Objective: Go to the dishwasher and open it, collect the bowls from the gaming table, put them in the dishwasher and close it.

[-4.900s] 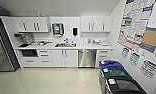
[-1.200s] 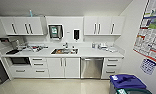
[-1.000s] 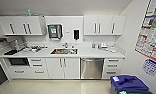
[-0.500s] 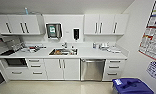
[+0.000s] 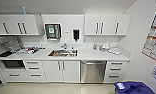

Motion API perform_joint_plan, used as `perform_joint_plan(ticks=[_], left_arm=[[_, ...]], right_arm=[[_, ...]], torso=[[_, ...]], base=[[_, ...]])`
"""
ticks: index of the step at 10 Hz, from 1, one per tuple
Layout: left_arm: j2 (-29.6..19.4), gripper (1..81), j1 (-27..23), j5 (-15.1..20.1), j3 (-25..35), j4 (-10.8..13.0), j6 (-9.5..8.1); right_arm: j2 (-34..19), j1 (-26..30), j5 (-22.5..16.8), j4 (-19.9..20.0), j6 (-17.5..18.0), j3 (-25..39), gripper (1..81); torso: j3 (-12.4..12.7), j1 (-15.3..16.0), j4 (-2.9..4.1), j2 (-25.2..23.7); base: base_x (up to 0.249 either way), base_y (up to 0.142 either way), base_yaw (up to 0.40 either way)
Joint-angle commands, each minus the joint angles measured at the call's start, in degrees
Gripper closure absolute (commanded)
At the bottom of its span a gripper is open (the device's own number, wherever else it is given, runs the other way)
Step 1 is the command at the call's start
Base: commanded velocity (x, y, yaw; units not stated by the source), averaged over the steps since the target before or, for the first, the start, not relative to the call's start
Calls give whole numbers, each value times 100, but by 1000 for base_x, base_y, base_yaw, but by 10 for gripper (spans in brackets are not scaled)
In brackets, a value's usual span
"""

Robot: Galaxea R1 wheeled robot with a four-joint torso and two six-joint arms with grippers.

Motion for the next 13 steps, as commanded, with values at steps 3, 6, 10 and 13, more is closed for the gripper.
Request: perform_joint_plan(ticks=[3,6,10,13], left_arm=[[-105,10,-233,281,-17,55,19],[-115,10,-241,281,-17,55,19],[-114,10,-216,281,-17,37,19],[-44,10,-215,281,-17,46,19]], right_arm=[[-114,282,-309,56,6,15,10],[-105,282,-301,56,6,6,10],[-79,291,-309,47,-2,-3,10],[-79,291,-309,47,6,15,10]], torso=[[0,0,0,0],[0,0,0,0],[0,0,0,0],[0,0,0,0]], base=[[149,0,0],[149,0,0],[152,0,0],[154,0,0]])
